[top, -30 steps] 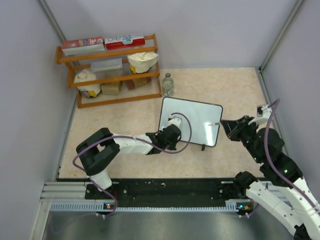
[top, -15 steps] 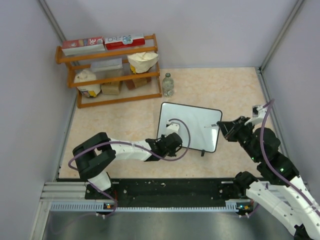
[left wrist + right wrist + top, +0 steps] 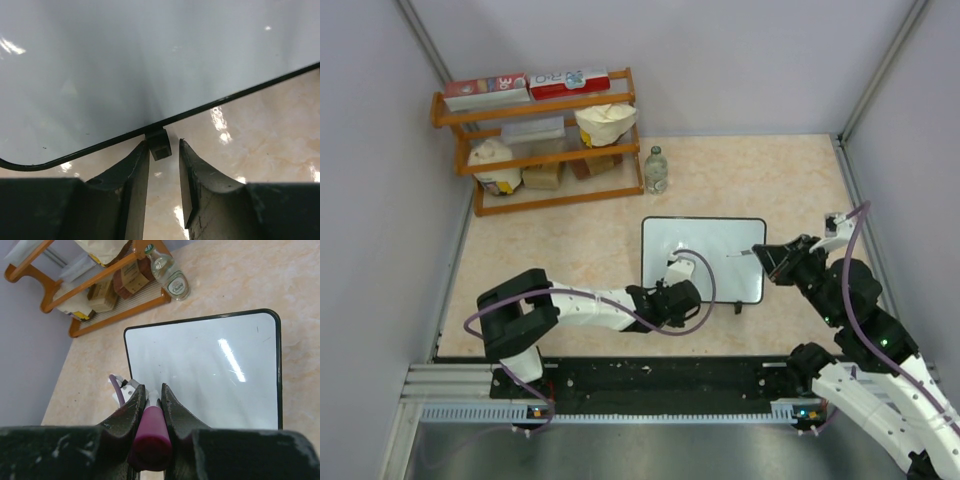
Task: Write a sentence on the whiteboard
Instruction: Adjust the whiteboard at the center of the board, then write a sentence on the whiteboard.
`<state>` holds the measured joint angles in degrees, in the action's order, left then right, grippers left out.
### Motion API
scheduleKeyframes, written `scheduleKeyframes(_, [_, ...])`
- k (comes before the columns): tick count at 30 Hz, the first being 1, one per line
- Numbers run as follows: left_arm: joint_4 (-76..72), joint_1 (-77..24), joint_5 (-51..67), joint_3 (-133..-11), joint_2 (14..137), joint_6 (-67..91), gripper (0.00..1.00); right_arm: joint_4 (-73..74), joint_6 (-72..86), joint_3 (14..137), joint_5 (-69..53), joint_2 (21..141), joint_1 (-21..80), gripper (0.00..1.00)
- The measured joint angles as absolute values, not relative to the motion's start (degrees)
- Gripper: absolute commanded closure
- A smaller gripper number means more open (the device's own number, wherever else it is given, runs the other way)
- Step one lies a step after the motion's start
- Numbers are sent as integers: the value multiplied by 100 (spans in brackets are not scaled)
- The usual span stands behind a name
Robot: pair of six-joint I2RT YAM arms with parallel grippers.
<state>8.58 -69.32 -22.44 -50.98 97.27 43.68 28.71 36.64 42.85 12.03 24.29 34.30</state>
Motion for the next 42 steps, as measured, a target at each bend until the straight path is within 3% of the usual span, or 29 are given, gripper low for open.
scheduleKeyframes(10, [950, -7275, -1973, -5277, 9826, 4303, 61, 2875, 3667, 4274, 1142, 2346, 3430, 100])
scheduleKeyframes(14, [926, -7345, -1852, -5304, 9828, 4292, 38, 2875, 3667, 4274, 1120, 2353, 3430, 100])
scheduleKeyframes(27, [1916, -7332, -1896, -4733, 8027, 4018, 20, 2803, 3640, 4274, 969, 2779, 3430, 100])
scheduleKeyframes(33, [2038, -6178, -921, -4886, 6991, 3310, 14, 2587, 3548, 4274, 738, 3238, 3430, 100])
scheduleKeyframes(34, [1999, -5664, -650, -4899, 6836, 3212, 6, 2550, 3522, 4274, 685, 3306, 3430, 100])
scheduleKeyframes(42, [1138, -2965, 2121, -4880, 6394, 3002, 6, 2163, 3387, 4329, 285, 3983, 3430, 100])
